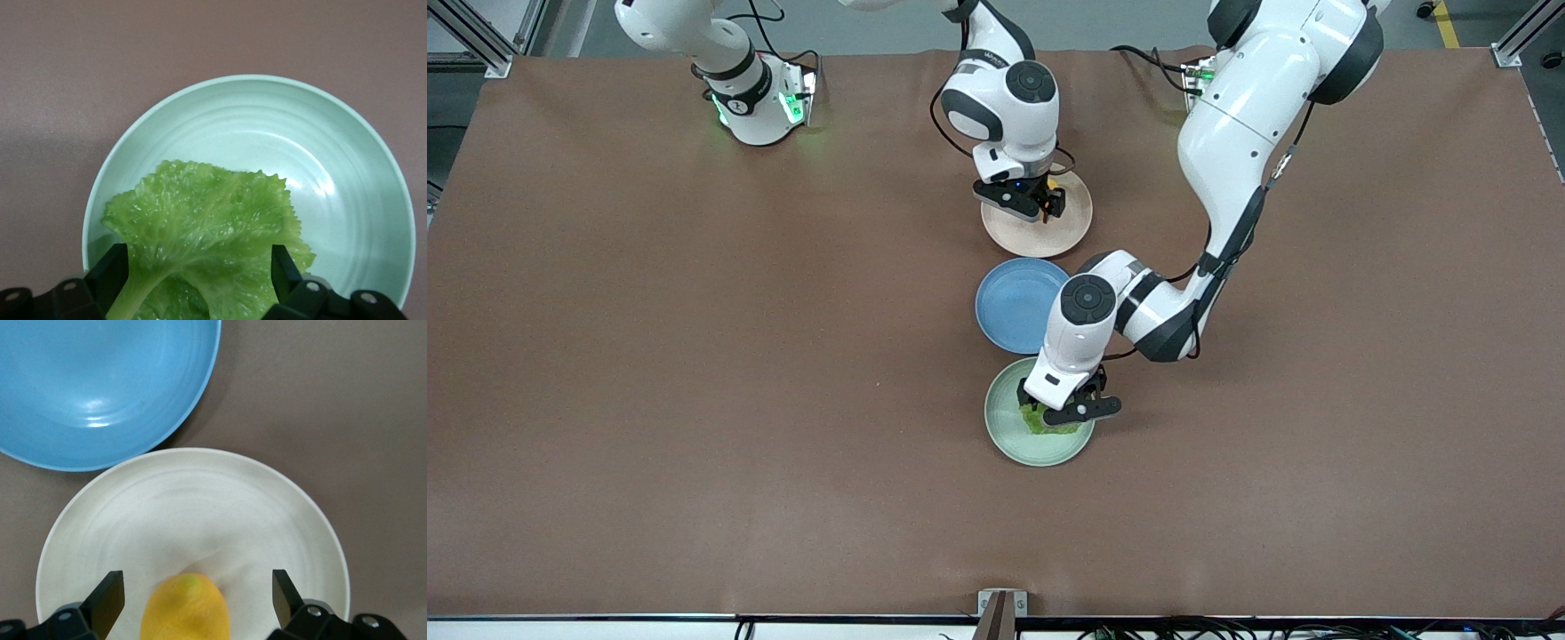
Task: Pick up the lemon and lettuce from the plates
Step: 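Close the left gripper on the lettuce while the right gripper grasps the lemon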
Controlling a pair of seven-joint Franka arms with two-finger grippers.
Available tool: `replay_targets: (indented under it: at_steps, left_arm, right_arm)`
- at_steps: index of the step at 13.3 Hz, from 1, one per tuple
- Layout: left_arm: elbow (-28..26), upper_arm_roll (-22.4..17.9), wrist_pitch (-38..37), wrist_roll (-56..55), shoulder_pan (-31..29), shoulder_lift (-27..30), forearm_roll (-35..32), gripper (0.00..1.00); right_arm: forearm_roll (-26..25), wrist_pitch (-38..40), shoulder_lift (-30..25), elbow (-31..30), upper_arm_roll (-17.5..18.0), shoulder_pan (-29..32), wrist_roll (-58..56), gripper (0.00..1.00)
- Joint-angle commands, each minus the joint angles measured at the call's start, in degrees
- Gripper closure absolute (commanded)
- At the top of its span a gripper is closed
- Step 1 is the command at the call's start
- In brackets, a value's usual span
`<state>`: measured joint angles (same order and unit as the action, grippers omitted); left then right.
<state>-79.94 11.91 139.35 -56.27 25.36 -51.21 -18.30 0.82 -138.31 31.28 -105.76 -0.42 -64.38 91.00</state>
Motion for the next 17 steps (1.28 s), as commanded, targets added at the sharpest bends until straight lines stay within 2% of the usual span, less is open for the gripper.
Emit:
replay_targets:
  at_steps: [1,7,10,11,13,15,17]
  left_arm:
    - [0.93,-0.04,0.39,0.46,0.3,-1.08,0.98,0.1]
    - [0.93,-0.04,0.31,0.28,0.3,-1.52,1.16,0.39]
    - [0.84,-0.04,0.31,0.28,0.3,-1.61,2.65,0.52]
    - [0.84,-0.04,0.31,0.19,0.3,-1.61,2.65,0.55]
    - [0.84,-0.04,0.31,0.19,0.3,-1.61,2.74,0.6]
    - [0.75,-0.04,0.31,0.11,0.22,-1.61,2.74,0.66]
    - [0.49,-0.04,0.31,-0.07,0.21,-1.52,2.92,0.74]
  right_arm:
    - [-2.39,-2.23,2.2,1.0,-0.9,-1.8,3.48,0.03]
    - [-3.1,-2.23,4.31,2.75,-0.81,-3.64,7.0,0.03]
    - [-3.02,-1.97,4.31,2.93,-0.73,-4.26,7.44,0.12]
    - [-2.93,-1.7,4.31,2.93,-0.73,-4.26,7.44,0.18]
    - [-3.02,-1.79,4.31,2.93,-0.73,-4.96,7.53,0.41]
    - [-3.02,-1.53,3.97,3.02,-0.73,-4.35,6.83,0.96]
    - [-3.02,1.88,2.13,3.11,-0.9,-1.81,2.81,0.99]
